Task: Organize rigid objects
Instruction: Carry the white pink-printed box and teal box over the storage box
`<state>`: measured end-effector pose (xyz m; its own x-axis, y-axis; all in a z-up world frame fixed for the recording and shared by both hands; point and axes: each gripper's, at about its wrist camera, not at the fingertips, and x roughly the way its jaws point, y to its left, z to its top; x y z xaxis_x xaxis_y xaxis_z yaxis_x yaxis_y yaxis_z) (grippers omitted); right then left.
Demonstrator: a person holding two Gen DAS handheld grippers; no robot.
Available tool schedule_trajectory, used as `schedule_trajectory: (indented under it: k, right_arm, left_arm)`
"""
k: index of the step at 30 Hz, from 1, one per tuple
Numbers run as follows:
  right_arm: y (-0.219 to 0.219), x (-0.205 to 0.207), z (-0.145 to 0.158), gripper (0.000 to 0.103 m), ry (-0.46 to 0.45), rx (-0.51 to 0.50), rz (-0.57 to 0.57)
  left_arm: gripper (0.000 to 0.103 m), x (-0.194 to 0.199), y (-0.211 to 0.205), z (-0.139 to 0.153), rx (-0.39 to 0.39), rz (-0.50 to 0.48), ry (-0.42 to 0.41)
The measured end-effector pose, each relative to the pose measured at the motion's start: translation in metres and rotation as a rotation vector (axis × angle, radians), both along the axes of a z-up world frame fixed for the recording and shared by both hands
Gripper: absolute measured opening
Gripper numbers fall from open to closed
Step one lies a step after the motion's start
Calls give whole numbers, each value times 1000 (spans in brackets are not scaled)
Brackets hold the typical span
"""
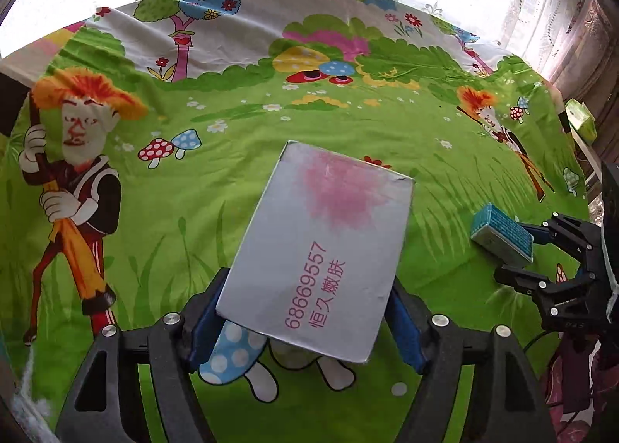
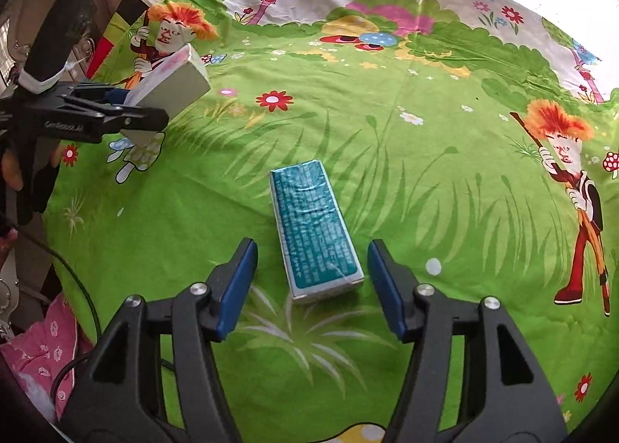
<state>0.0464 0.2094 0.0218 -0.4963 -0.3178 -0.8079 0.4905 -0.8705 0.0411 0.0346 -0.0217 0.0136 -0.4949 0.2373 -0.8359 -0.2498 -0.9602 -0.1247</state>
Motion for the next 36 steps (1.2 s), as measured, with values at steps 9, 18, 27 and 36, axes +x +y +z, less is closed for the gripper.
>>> schedule_trajectory:
  k: [9,18,27,36]
  right_arm:
    - [-1,5,-5,64,67,15,-25]
    - [-20,12,-1,36,103,96,-11]
    - [-33,44,1,36,52,87,-60]
    - [-35,66,3,36,40,93,-82]
  left_arm:
    - [82,10,15,-2,-171,-2,115]
    - [71,33,-3,-3,-58,57,75]
    - [71,79,4,1,-56,108,71]
    - [71,109,20,4,-76,94,80]
